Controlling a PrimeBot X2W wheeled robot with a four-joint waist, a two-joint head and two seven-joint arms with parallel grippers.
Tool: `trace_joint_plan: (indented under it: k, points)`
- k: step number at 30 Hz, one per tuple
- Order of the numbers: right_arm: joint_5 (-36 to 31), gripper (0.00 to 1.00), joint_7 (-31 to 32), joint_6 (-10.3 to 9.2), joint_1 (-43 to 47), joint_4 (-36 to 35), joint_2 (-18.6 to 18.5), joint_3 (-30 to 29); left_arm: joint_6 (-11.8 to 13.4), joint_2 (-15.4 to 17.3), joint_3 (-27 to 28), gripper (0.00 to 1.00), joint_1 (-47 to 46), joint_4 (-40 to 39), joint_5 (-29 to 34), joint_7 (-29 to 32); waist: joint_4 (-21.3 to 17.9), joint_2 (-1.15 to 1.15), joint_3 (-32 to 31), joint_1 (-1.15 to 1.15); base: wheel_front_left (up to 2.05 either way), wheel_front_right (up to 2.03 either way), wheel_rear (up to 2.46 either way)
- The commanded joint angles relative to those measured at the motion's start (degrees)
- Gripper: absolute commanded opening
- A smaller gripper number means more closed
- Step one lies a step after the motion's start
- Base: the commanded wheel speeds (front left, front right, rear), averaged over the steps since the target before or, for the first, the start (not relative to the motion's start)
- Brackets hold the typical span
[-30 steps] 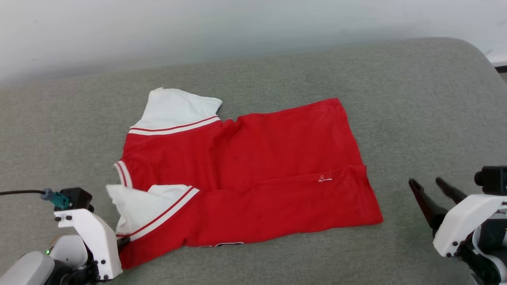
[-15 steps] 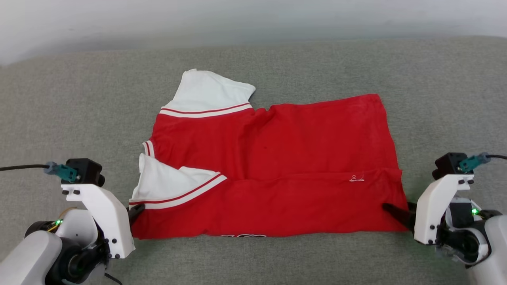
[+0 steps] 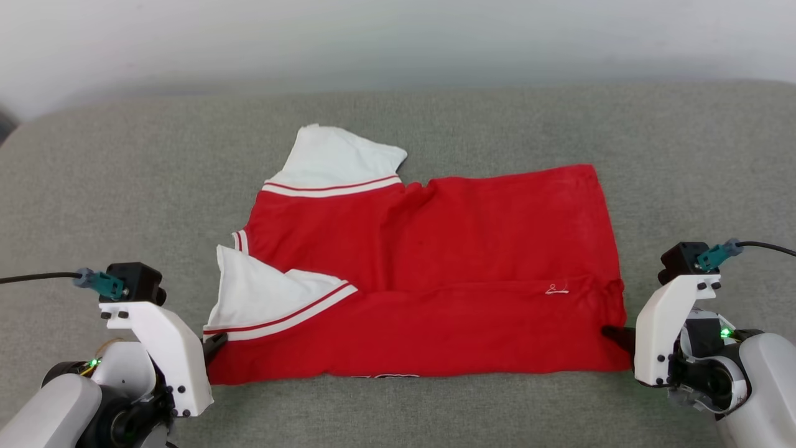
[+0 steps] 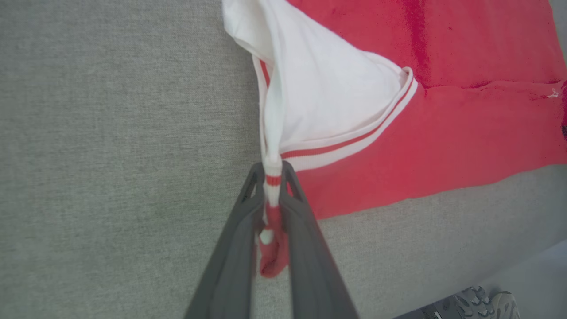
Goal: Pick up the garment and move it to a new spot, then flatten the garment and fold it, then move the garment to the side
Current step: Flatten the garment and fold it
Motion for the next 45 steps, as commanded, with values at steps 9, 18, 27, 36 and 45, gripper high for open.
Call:
trace_joint_plan:
  k: [9, 18, 27, 36, 45]
  points:
    - [-1.1, 0.0, -1.3, -0.01, 4.1, -5.6, -1.6, 1.6, 0.5, 0.8, 0.6, 0.0, 3.7, 0.4, -0.9, -1.5, -1.1, 0.0, -7.8, 0.0, 0.0, 0.0, 0.0]
    - [-2.0, 0.0, 2.0, -0.01, 12.1, -10.5, -0.6, -0.9, 1.8, 1.6, 0.0, 0.0, 10.7, 0.0, -3.0, -1.1, -1.6, 0.0, -11.5, 0.0, 0.0, 0.0, 0.0]
    - [-4.3, 1.0, -6.5, -0.01, 16.6, -9.5, 2.7, -3.7, 0.2, -2.5, -0.2, 1.0, 11.6, 4.4, -4.3, -4.2, -2.3, 0.0, -10.1, 0.0, 0.0, 0.0, 0.0]
    - [-9.5, 1.0, -26.8, -0.01, 15.8, -14.3, 1.4, -3.3, -0.6, -1.3, 1.3, 1.0, 7.3, 4.2, 0.0, -9.2, -4.0, 0.0, -10.0, 0.0, 0.0, 0.0, 0.0]
    - [-16.3, 1.0, -36.7, -0.01, 13.6, -21.2, 4.2, -6.5, 1.4, -1.1, 1.6, 1.0, -2.9, 4.1, 7.1, -12.1, -7.5, 0.0, -5.4, 0.0, 0.0, 0.0, 0.0]
